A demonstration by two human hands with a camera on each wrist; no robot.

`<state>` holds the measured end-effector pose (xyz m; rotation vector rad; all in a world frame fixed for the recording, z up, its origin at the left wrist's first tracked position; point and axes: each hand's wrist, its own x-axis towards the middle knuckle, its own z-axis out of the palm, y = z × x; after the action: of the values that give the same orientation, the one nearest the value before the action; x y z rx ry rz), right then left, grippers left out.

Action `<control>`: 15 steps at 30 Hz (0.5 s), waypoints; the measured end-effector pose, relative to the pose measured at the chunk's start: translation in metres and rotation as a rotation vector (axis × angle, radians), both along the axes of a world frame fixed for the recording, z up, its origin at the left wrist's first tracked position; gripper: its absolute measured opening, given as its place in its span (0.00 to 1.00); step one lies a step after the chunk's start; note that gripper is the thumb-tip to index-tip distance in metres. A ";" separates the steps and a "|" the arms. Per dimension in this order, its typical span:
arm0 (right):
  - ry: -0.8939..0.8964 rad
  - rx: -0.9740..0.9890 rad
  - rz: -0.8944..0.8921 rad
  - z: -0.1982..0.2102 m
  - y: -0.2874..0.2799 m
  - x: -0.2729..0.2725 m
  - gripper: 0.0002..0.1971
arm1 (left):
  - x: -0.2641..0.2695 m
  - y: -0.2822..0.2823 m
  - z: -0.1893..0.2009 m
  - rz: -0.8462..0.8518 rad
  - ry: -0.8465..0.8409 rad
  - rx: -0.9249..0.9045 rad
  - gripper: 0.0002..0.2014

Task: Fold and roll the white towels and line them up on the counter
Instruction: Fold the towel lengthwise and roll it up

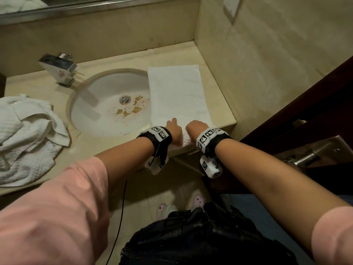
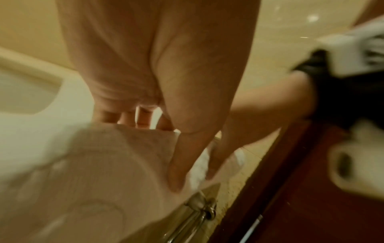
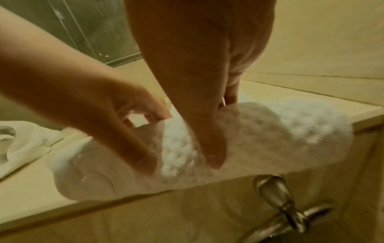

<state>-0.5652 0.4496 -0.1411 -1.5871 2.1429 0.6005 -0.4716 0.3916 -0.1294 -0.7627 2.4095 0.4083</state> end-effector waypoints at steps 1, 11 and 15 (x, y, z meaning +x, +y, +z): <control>-0.018 0.015 -0.006 0.006 -0.004 0.000 0.05 | 0.002 0.003 -0.003 -0.007 0.013 -0.029 0.14; -0.038 0.159 -0.206 0.021 -0.028 -0.006 0.19 | 0.008 0.014 -0.013 -0.091 0.090 -0.161 0.16; -0.116 0.139 -0.148 0.015 -0.030 -0.013 0.20 | 0.006 0.001 -0.006 -0.093 0.064 -0.074 0.17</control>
<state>-0.5778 0.4200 -0.1265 -1.3437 2.0633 0.5817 -0.4657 0.3927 -0.1350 -0.6762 2.5211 0.3121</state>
